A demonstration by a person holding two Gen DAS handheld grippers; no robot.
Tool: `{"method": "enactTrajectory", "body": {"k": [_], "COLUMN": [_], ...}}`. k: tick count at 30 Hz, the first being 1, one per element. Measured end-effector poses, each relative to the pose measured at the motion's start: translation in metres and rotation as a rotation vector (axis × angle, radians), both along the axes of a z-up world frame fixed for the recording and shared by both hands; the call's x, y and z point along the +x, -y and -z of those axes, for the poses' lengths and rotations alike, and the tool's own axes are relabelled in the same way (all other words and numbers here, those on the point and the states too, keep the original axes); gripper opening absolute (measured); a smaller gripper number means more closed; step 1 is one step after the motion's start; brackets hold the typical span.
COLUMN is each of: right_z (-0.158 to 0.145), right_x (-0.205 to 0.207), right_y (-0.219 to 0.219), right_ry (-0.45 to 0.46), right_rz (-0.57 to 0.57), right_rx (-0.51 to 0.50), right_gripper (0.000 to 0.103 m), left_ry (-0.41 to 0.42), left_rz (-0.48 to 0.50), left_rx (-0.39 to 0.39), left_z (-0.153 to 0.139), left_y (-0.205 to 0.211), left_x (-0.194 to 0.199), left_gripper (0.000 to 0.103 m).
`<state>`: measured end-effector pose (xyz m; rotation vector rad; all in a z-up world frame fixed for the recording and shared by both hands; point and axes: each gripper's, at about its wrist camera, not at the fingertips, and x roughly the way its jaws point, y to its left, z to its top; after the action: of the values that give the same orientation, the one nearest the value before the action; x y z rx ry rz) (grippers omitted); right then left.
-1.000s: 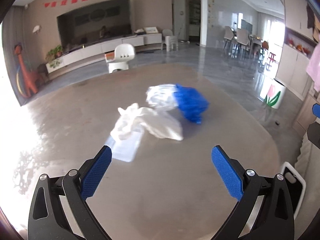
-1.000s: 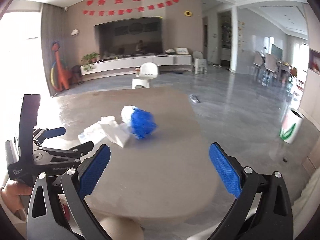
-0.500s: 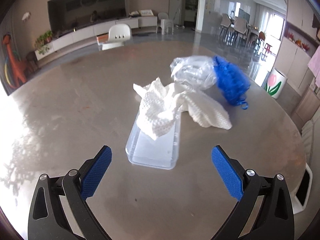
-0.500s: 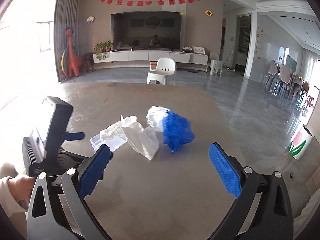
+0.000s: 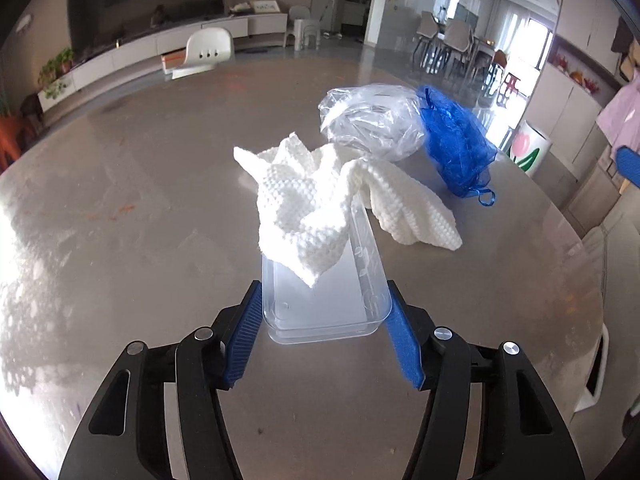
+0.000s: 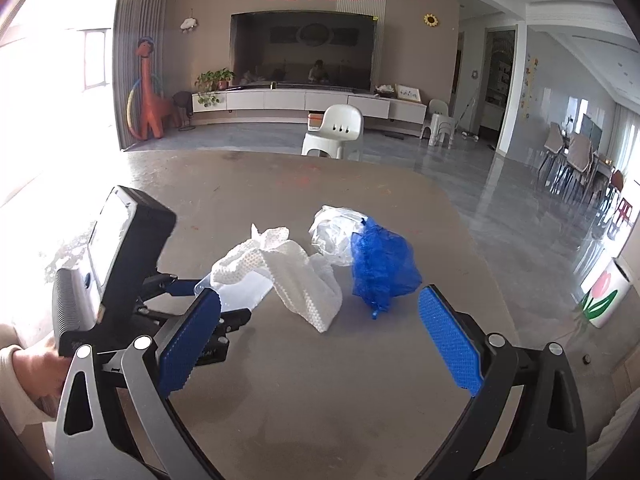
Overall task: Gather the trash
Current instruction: 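Grasp the crumpled white tissue with the right gripper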
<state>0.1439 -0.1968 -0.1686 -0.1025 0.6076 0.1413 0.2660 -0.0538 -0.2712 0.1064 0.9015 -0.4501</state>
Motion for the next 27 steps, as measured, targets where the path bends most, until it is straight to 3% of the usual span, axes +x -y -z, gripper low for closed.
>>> {"method": "enactTrajectory", "body": {"k": [12, 19, 21, 22, 23, 24, 26, 27], "right_z": [0.028, 0.051, 0.061, 0.065, 0.070, 0.073, 0.077, 0.077], "right_x": [0.063, 0.101, 0.111, 0.114, 0.116, 0.117, 0.115, 0.113], "right_y": [-0.040, -0.061, -0.062, -0.060, -0.057, -0.055, -0.049, -0.046], "right_ry": [-0.084, -0.148, -0.206, -0.230, -0.269, -0.294, -0.315, -0.322], "right_rz": [-0.075, -0.043, -0.012, -0.004, -0.010, -0.005, 0.007, -0.002], "right_rx": [0.052, 0.047, 0.039, 0.051, 0.091, 0.107, 0.118, 0.134], "right_gripper": [0.098, 0.098, 0.098, 0.094, 0.078, 0.055, 0.036, 0.012], "left_ry": [0.071, 0.093, 0.091, 0.090, 0.089, 0.092, 0.093, 0.094], "left_rz": [-0.109, -0.158, -0.163, -0.165, -0.166, -0.169, -0.170, -0.171], "left_rx": [-0.043, -0.055, -0.058, -0.060, -0.062, -0.063, -0.069, -0.072], "left_z": [-0.039, -0.048, -0.047, -0.047, -0.046, -0.047, -0.047, -0.048], "left_y": [-0.062, -0.082, -0.084, -0.086, -0.087, -0.087, -0.088, -0.088], "left_x": [-0.039, -0.041, -0.039, -0.039, -0.038, -0.039, -0.039, -0.040], "left_gripper": [0.058, 0.058, 0.058, 0.058, 0.058, 0.058, 0.058, 0.058]}}
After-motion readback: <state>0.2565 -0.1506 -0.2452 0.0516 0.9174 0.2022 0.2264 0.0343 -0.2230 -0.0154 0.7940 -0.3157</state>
